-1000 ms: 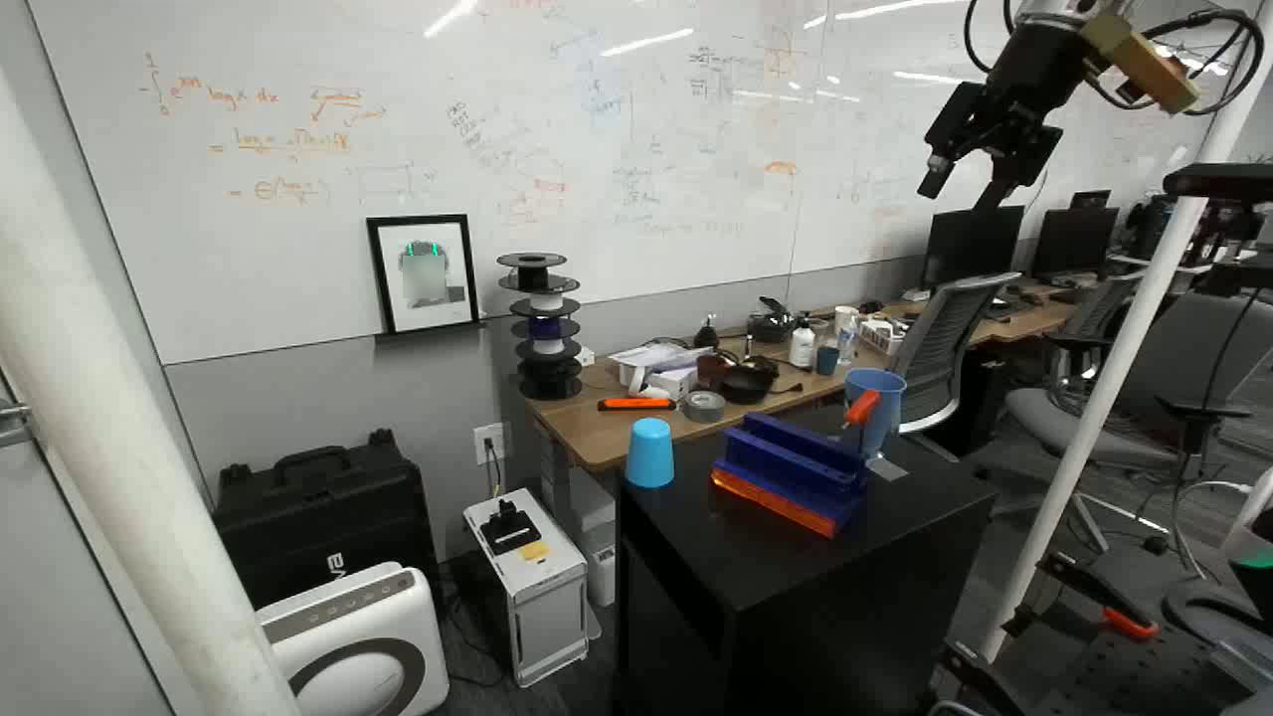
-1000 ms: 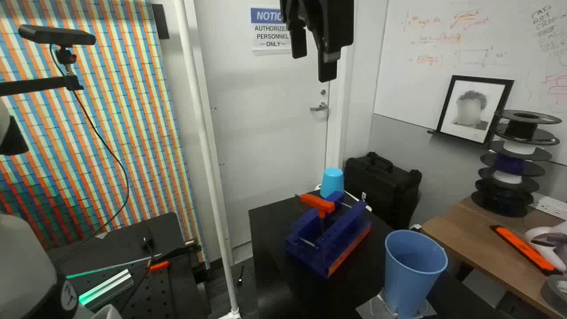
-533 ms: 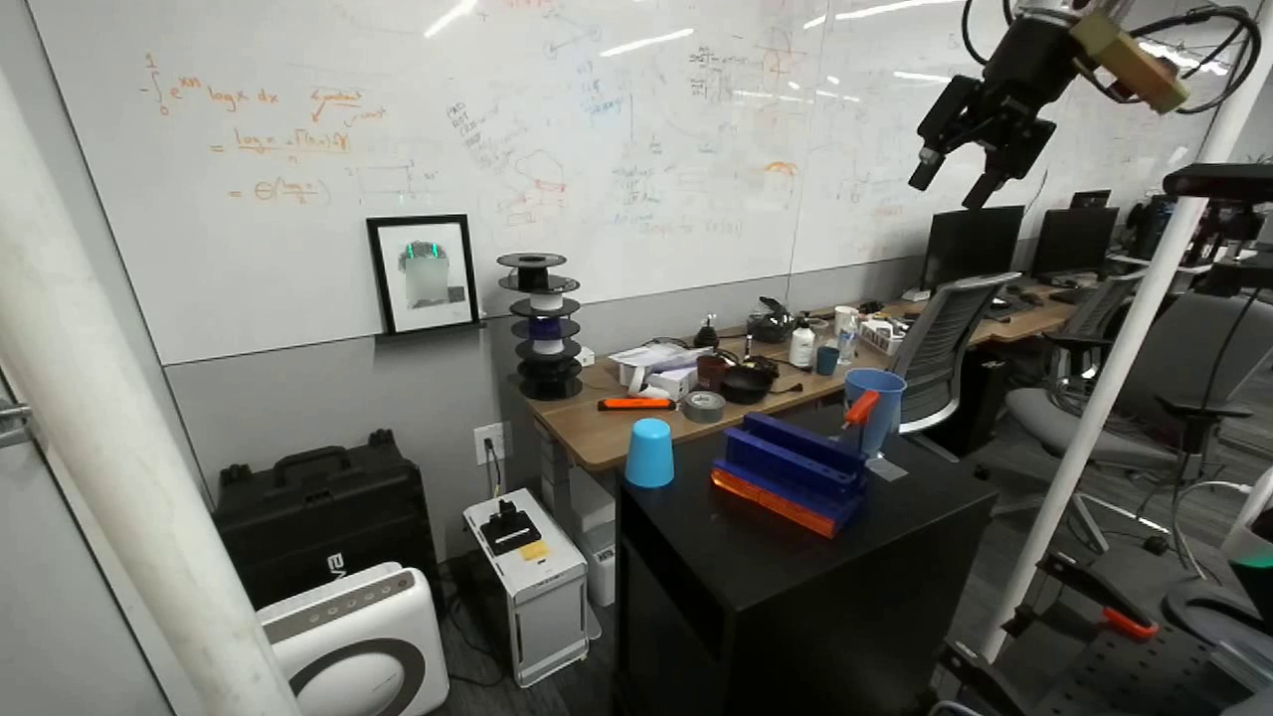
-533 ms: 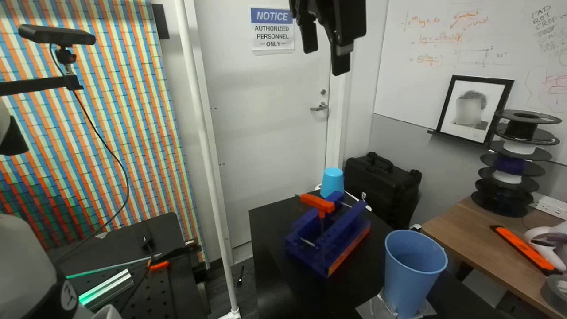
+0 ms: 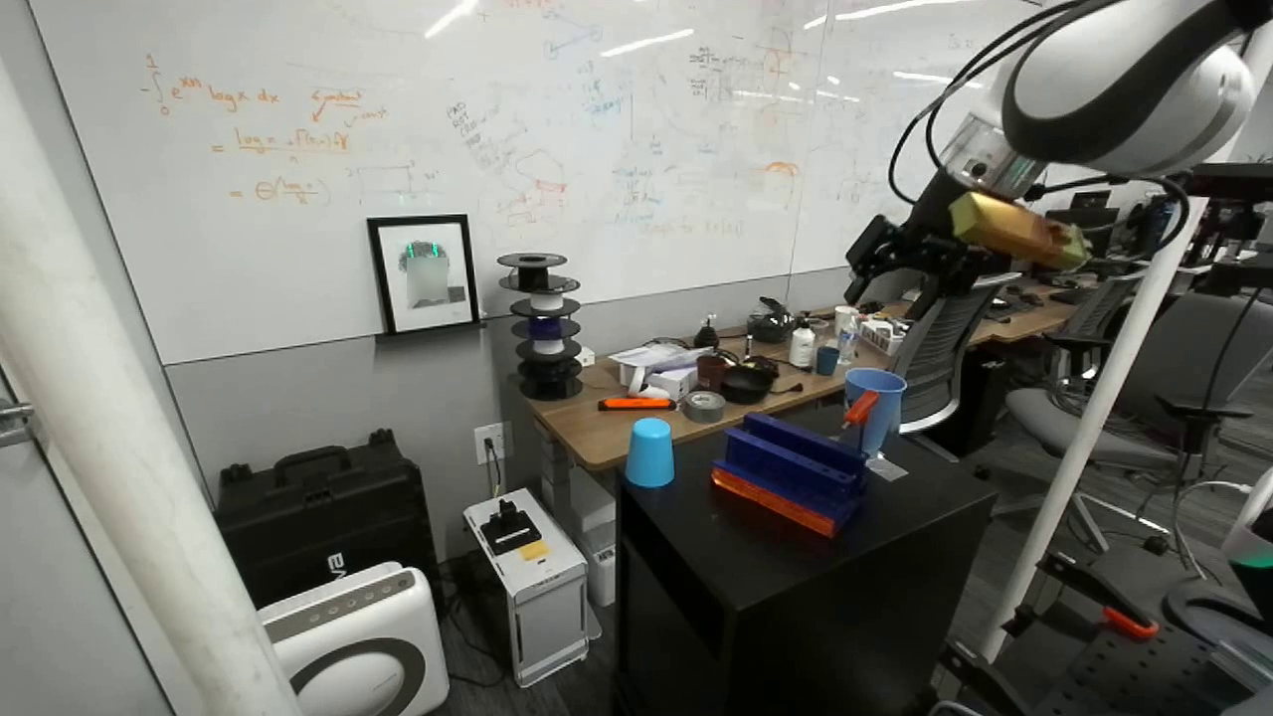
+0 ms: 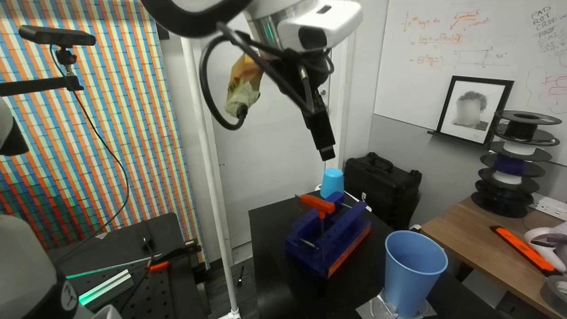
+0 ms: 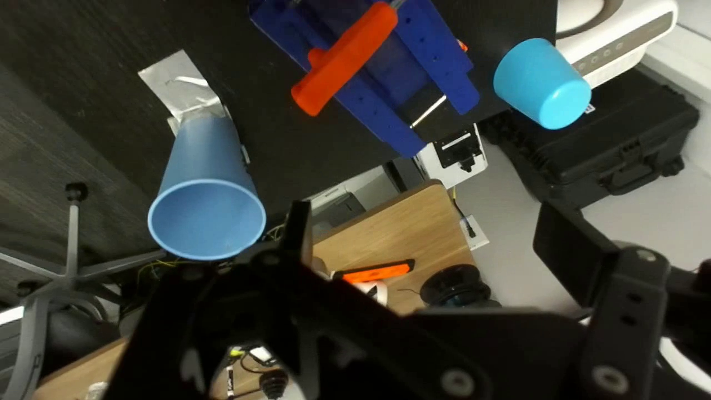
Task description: Pick the tool with the orange handle and put it in the cup
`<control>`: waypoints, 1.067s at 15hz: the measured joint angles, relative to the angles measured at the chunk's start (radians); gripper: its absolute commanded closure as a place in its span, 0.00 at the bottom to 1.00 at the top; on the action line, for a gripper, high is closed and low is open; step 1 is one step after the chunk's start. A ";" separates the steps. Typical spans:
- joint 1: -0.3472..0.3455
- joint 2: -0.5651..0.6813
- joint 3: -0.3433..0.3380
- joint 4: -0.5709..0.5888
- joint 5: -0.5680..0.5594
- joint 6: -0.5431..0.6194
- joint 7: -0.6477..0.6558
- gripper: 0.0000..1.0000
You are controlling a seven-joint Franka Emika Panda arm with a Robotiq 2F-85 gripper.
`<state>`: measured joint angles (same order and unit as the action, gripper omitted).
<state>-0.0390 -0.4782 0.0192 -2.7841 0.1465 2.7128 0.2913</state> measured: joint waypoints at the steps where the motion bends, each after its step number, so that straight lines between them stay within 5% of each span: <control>1: 0.000 0.047 0.016 -0.001 0.000 0.036 0.036 0.00; 9: -0.058 0.420 0.063 0.001 -0.017 0.341 0.215 0.00; 10: -0.065 0.456 0.063 0.001 -0.024 0.362 0.234 0.26; 12: -0.068 0.518 0.062 0.002 -0.027 0.403 0.253 0.30; 16: -0.061 0.562 0.062 0.009 -0.027 0.470 0.267 0.63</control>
<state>-0.0998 0.0839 0.0808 -2.7752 0.1195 3.1824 0.5579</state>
